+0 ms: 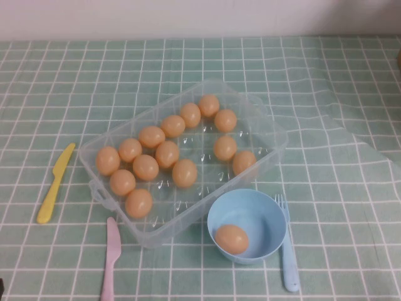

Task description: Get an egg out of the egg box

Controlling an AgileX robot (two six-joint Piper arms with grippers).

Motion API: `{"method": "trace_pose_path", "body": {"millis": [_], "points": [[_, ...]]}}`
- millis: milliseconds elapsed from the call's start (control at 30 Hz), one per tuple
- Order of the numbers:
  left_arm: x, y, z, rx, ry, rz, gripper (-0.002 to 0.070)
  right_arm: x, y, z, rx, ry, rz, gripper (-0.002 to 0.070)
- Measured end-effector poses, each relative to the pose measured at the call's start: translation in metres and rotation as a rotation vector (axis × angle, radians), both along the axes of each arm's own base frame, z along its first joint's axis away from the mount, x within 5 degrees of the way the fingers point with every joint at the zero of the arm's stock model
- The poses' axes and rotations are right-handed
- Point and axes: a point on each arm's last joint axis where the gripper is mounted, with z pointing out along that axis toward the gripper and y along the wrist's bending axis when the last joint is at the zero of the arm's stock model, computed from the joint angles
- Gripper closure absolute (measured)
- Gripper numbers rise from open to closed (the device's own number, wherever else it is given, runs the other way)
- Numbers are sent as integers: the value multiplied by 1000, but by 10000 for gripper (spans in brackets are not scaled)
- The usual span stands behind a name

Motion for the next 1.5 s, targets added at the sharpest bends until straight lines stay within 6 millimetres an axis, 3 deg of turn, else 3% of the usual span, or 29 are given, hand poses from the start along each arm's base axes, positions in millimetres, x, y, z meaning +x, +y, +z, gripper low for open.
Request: {"method": "trace_pose_path", "body": {"millis": [1500], "points": [[0, 0, 0, 0, 0, 0, 675, 1, 0, 4, 29, -47, -4, 693]]}}
